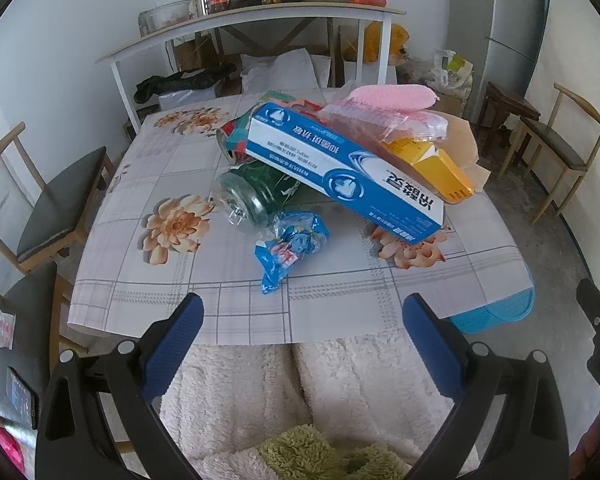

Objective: Collect trash

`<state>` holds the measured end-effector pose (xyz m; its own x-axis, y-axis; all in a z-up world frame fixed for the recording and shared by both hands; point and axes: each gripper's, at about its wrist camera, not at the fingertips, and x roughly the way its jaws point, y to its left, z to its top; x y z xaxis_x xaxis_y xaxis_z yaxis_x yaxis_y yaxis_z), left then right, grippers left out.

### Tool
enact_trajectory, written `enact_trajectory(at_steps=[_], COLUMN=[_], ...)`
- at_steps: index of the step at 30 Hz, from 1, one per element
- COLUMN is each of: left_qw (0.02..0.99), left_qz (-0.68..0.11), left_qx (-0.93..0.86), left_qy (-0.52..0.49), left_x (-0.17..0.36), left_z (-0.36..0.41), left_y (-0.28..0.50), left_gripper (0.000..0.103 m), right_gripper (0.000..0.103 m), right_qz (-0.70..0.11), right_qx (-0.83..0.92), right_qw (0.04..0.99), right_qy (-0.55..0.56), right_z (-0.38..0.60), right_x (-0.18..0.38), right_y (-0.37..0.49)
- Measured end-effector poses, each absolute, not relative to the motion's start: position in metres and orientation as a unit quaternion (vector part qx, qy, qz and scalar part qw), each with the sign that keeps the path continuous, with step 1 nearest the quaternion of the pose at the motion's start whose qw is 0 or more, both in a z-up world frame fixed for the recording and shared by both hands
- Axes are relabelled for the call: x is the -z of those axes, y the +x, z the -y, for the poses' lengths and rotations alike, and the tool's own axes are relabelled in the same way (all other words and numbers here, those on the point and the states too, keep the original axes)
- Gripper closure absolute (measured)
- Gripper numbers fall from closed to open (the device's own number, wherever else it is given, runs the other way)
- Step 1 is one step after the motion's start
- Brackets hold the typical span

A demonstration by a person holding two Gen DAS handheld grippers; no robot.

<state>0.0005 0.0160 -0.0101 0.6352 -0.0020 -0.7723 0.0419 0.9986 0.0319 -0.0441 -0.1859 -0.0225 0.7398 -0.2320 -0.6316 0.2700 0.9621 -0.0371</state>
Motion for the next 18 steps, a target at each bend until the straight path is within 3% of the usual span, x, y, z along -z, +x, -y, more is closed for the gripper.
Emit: enact_trajectory(at_steps=[18], left_qw=[0.909], left_qz=[-0.417], left_qx=[-0.007], left_qy=[0.018], left_x=[0.021], left_z=[-0.06], left_y=[0.023], left_gripper=[0.005], right_gripper=[0.007], right_qz=[-0.332], right_qx=[0.061], right_qw=[0.938], right_qy=[0.083], right_z=[0.176], right_x=[0.017], right_y=[-0.009])
